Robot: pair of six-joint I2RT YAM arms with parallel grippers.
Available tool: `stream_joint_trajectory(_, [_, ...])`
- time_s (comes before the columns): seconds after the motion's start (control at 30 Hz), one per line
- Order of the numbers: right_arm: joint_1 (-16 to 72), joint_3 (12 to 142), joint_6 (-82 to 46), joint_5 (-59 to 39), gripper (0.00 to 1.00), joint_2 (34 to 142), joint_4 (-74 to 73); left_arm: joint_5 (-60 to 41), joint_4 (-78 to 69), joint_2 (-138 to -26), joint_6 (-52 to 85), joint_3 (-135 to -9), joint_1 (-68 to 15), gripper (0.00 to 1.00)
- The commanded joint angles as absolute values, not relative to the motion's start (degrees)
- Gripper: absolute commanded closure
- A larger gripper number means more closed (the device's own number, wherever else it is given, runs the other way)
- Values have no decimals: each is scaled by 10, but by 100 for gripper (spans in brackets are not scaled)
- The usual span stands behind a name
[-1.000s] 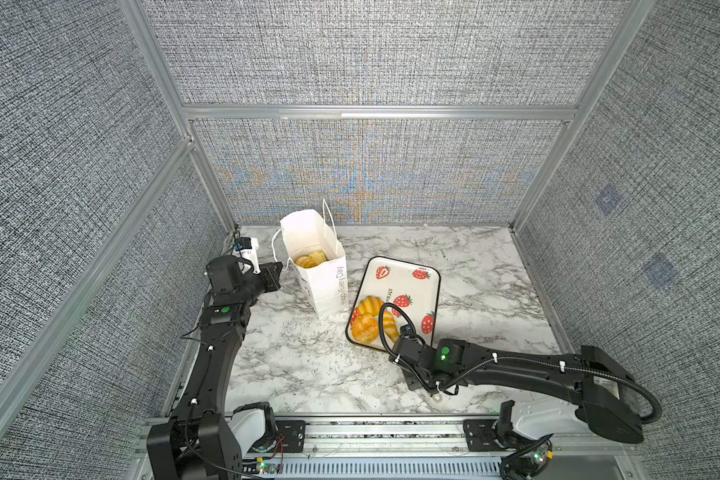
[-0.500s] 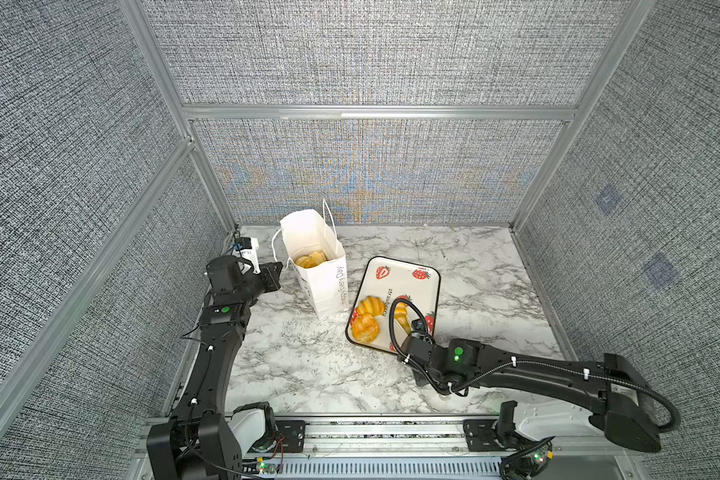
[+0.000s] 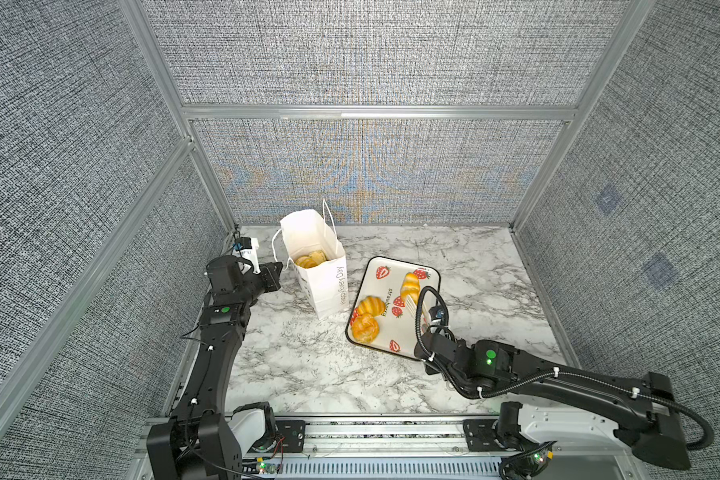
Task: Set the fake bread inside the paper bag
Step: 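Squeeze the tongs shut on the yellow striped roll and lift it, then carry the roll in the tongs toward the bag held by the left gripper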
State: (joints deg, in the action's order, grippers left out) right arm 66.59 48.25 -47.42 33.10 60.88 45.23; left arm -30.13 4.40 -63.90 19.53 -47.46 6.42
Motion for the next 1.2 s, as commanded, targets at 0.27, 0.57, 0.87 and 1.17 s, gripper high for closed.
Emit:
stream_joint_trajectory(0.27, [666, 501, -404, 396, 74, 593, 333, -304, 36, -641, 195, -475, 64, 100])
stream_joint_trajectory(0.57, [673, 523, -345, 388, 74, 629, 241, -305, 34, -641, 195, -474, 64, 100])
stream_joint_trajectory(0.87, [691, 577, -282, 390, 74, 688, 152, -303, 36, -641, 194, -474, 64, 100])
stream_joint_trajectory(1.17, [706, 618, -231, 383, 74, 733, 87, -302, 37, -641, 194, -474, 64, 100])
